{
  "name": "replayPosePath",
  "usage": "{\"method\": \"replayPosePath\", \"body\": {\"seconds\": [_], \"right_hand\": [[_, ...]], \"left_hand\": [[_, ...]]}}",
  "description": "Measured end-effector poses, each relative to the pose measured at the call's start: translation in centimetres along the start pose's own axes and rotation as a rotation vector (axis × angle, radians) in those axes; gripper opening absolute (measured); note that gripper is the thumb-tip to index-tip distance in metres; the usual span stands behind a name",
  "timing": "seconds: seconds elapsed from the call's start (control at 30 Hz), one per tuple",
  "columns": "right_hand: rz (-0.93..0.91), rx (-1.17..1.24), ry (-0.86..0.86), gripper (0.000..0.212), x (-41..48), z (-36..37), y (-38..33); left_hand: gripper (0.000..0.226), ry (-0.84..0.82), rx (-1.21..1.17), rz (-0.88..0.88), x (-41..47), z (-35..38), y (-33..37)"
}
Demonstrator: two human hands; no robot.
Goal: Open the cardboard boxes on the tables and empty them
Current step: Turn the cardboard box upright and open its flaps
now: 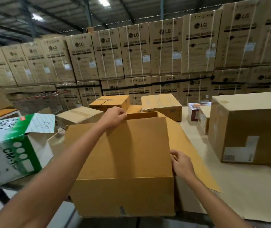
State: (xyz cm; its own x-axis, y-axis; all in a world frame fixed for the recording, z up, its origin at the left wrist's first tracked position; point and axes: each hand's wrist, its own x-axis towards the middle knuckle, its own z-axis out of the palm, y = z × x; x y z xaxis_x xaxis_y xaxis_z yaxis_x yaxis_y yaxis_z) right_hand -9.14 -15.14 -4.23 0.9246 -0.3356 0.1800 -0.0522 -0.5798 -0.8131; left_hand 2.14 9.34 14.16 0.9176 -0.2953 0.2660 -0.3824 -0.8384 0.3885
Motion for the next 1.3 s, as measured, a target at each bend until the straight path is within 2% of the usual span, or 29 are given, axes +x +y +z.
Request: {"method": "replayPosePath", "body": {"seconds": [0.1, 0.23, 0.33, 0.43, 0.57, 0.7, 0.83, 0.93, 1.03, 1.17, 1.3], "right_hand": [[-0.047, 0.167, -0.111, 0.02, 0.4, 0.2, -1.2], [-0.12, 0.021, -0.361, 0.017, 2.2, 0.4, -0.6], [-0.175, -0.106, -0.525, 0.063, 2.7, 0.0, -0.4], [-0.177, -0.394, -0.618, 0.088, 0.9, -1.1, -2.5], [-0.083, -0.424, -0.533, 0.105, -1.8, -1.1, -3.2], [-0.01, -0.495, -0.415, 0.106, -4.6, -0.2, -2.9], [-0.042, -0.599, -0.393, 0.085, -7.1, 0.0, -2.6], [-0.021, -0.639, -0.267, 0.074, -9.1, 0.5, -2.7], [-0.036, -0.632, -0.161, 0.064, -11.2, 1.4, -2.7], [-0.034, -0.635, -0.131, 0.06, -13.0, 1.6, -3.1], [-0.032, -0.606, -0.077, 0.057, -14.0, 2.5, -4.3]], "left_hand": [[0.03, -0.161, -0.018, -0.047, -2.2, -3.5, -0.6], [0.039, -0.47, -0.028, -0.066, -6.6, -7.3, 1.1], [0.042, -0.778, 0.013, -0.078, -10.0, -8.6, 2.0], [0.066, -0.923, 0.248, -0.108, -13.0, -6.3, 1.0], [0.079, -0.837, 0.486, -0.081, -16.1, 0.6, -3.3], [0.087, -0.635, 0.499, -0.162, -17.7, 5.5, -9.2], [0.054, -0.297, 0.431, -0.09, -19.4, 8.3, -11.3], [0.039, -0.12, 0.419, -0.067, -21.1, 9.7, -11.7], [0.037, -0.057, 0.4, -0.049, -22.0, 10.3, -12.6], [0.037, -0.036, 0.363, -0.037, -22.6, 10.3, -13.7], [0.049, -0.012, 0.367, -0.065, -22.1, 9.9, -14.3]]}}
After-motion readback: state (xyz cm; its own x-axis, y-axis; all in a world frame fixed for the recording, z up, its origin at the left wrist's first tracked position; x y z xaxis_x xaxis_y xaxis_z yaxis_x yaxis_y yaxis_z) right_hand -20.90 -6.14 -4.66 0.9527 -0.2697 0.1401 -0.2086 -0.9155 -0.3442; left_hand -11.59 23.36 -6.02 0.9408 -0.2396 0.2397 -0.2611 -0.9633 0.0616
